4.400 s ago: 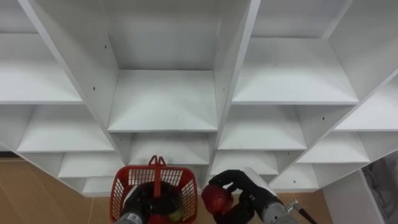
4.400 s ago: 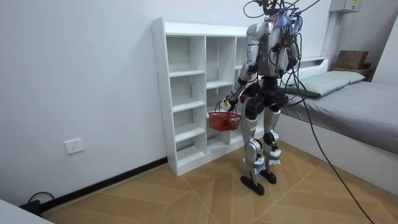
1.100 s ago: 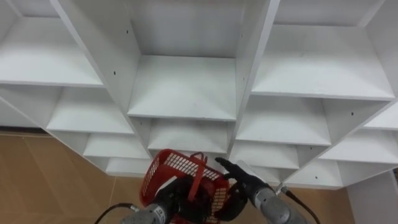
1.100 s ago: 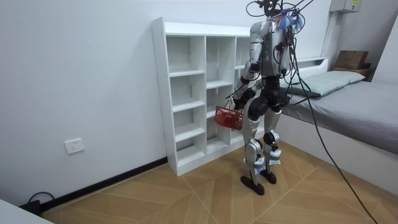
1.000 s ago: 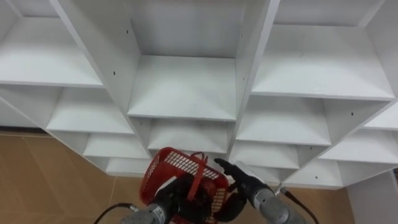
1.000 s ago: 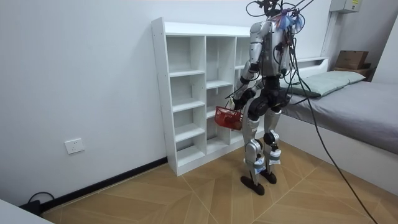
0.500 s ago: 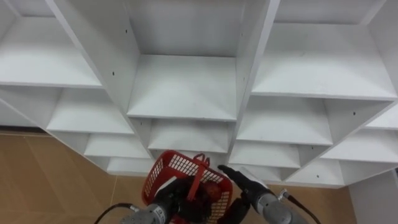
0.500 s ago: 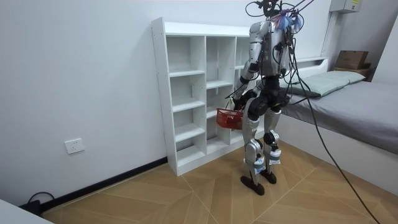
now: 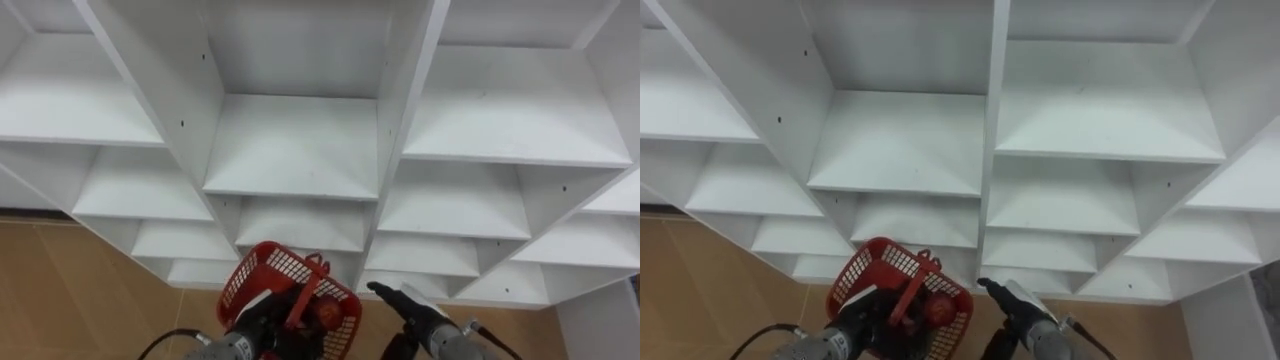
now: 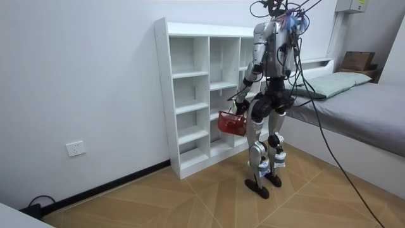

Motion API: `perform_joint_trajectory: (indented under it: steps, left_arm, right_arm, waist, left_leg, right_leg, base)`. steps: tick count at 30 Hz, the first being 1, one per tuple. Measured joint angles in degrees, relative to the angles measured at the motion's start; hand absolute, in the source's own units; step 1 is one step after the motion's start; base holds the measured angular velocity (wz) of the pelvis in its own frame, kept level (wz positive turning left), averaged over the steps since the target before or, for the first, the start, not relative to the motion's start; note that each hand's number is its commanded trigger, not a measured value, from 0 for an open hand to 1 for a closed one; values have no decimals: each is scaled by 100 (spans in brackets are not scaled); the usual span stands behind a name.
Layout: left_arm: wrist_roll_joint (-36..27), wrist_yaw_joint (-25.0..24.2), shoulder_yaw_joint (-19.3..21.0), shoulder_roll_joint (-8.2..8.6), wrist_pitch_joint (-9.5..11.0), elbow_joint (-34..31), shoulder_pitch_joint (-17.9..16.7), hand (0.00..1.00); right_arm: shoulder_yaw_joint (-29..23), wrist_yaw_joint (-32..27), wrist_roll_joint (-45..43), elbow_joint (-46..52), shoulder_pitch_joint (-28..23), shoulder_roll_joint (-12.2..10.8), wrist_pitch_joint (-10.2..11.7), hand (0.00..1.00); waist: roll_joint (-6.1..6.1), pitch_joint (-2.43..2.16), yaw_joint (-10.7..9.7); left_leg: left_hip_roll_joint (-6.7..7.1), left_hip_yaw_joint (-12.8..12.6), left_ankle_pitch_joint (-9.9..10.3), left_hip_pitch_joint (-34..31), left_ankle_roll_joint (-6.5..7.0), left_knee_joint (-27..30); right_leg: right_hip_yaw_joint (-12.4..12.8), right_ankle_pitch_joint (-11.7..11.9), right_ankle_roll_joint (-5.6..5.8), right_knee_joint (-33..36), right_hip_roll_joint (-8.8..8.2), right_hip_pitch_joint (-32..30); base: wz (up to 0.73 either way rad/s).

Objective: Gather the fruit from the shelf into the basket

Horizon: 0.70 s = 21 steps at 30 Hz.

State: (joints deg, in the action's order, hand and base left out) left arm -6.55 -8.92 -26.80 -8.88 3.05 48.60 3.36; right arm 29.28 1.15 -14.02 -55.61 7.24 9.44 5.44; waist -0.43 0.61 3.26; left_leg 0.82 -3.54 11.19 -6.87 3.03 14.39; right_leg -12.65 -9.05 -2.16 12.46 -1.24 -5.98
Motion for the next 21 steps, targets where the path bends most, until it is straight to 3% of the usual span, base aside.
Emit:
perform_joint_trajectory:
  steps: [10,14,17,21]
  left_arm:
    - [299,364,726,-156,81,330,-666,100]
    - [463,515,890,-208,82,355,-841,100]
    - [497,638,960,-210,106,443,-880,100]
    - [342,748,1525,-185,131,795,-922,100]
  right_arm:
    - [-798,-237,428,-246,-827,11,108,0]
    - [-1069,-366,568,-245,-1115,30,124,0]
    - [-1331,-481,822,-260,-1308,44,234,0]
    - [-1805,-477,1253,-423,-1503,65,311,0]
  waist:
    - [-156,-76,-130]
    - [-141,-65,-154]
    - [-75,-26,-172]
    - [-23,-28,-271]
  left_leg:
    - [-10,-85,0,510,0,-289]
    - [-9,-107,1,574,0,-344]
    - [-8,-133,1,658,0,-445]
    - [-18,-179,1,796,-1,-518]
  right_leg:
    - [159,26,35,-282,67,465]
    - [202,29,38,-290,73,496]
    - [282,31,40,-292,91,502]
    - [320,29,39,-321,106,590]
  base:
    - [-6]
    - [-4]
    - [-12]
    - [-8]
